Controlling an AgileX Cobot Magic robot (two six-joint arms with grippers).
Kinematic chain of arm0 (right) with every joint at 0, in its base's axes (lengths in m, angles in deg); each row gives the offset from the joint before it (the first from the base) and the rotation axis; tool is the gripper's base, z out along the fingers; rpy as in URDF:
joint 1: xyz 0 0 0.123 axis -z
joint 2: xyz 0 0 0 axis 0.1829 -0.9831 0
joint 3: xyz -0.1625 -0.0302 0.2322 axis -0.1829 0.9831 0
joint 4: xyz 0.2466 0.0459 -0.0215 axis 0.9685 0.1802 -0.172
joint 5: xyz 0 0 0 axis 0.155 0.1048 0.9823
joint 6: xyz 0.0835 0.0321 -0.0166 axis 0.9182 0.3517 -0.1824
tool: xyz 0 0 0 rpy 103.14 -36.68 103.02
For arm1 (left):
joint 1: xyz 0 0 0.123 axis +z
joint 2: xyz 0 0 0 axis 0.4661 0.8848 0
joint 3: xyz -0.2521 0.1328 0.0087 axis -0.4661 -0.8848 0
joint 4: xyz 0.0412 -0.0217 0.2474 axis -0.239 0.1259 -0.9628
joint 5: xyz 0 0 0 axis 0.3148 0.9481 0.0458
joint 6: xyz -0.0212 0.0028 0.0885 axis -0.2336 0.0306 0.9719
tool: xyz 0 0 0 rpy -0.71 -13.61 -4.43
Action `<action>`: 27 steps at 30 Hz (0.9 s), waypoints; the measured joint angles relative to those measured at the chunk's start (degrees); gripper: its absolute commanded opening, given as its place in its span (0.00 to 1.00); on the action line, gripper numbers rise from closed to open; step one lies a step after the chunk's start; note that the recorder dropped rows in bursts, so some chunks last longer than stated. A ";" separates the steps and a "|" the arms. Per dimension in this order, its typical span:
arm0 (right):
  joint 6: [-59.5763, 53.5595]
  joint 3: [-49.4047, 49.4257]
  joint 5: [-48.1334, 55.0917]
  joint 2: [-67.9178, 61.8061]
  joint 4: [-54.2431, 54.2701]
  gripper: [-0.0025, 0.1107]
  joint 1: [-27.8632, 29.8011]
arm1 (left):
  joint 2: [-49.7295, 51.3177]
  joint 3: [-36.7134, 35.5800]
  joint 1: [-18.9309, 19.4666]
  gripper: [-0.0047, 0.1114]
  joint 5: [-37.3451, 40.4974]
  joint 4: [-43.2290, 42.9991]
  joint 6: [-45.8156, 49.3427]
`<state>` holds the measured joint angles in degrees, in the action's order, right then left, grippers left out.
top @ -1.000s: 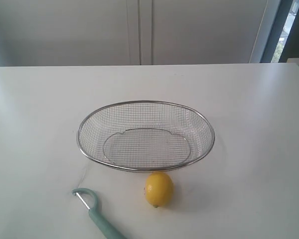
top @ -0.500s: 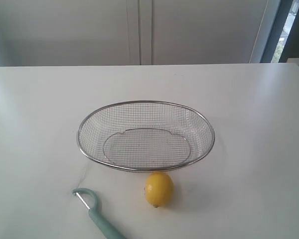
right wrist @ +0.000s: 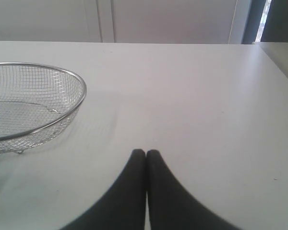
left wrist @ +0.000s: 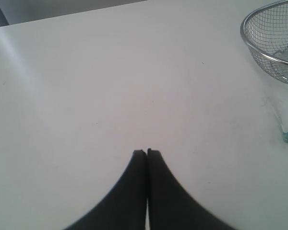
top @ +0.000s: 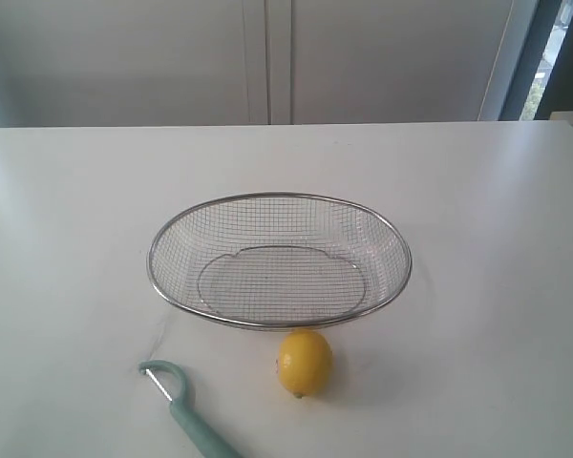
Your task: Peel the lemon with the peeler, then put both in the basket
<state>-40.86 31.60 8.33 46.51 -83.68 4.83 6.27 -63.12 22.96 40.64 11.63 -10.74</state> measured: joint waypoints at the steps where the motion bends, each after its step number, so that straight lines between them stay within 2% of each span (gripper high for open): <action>1: 0.00 0.00 -0.11 0.00 0.00 0.02 0.00 | 0.00 0.00 0.00 0.04 0.00 0.00 0.00; 8: 0.00 0.00 -2.67 0.00 0.00 0.02 0.00 | 0.00 0.00 0.00 0.04 0.00 0.00 0.00; 27: 0.00 0.00 -23.07 0.00 0.00 0.02 0.00 | 0.00 0.00 0.00 0.04 0.00 0.00 0.00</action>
<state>-40.86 31.60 -14.74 46.51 -83.68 4.83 6.27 -63.12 22.96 40.64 11.63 -10.74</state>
